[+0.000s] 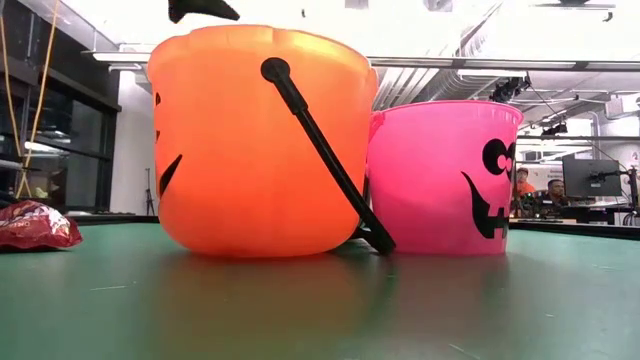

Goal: Sort candy by brand, put in halloween buckets
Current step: Put the green gummy into the pink bucket

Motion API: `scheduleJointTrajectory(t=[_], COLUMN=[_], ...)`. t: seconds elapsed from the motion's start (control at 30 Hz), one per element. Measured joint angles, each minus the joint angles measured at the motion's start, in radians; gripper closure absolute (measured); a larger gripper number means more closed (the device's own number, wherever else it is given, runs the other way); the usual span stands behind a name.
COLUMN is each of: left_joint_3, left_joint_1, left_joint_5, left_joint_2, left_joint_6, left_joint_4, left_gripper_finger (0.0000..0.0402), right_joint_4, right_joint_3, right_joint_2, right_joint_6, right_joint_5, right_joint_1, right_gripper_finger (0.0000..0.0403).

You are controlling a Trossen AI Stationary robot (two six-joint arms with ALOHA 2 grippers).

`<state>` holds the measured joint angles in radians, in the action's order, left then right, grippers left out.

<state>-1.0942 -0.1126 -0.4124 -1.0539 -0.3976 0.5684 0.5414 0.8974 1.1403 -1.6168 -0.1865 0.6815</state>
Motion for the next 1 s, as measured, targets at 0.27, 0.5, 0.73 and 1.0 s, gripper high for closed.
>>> scheduleJointTrajectory(t=[0.27,0.5,0.73,1.0], left_joint_3=[0.148,0.181,0.181,0.181], left_joint_1=[-0.027,-0.026,-0.027,-0.026], left_joint_5=[-0.106,-0.105,-0.103,-0.103], left_joint_2=[0.180,0.182,0.172,0.173], left_joint_6=[-0.103,-0.103,-0.088,-0.088], left_joint_4=[-0.017,-0.053,-0.061,-0.061], left_gripper_finger=[0.0206,0.0206,0.0206,0.0206], right_joint_4=[0.044,0.132,0.132,0.135], right_joint_3=[-0.001,-0.001,-0.001,-0.001], right_joint_2=[0.272,0.405,0.510,0.570], right_joint_6=[-0.468,-0.582,-0.577,-0.486], right_joint_5=[-0.294,-0.295,-0.301,-0.338], right_joint_1=[0.201,0.229,0.228,0.228], right_gripper_finger=[0.0153,0.0153,0.0175,0.0280])
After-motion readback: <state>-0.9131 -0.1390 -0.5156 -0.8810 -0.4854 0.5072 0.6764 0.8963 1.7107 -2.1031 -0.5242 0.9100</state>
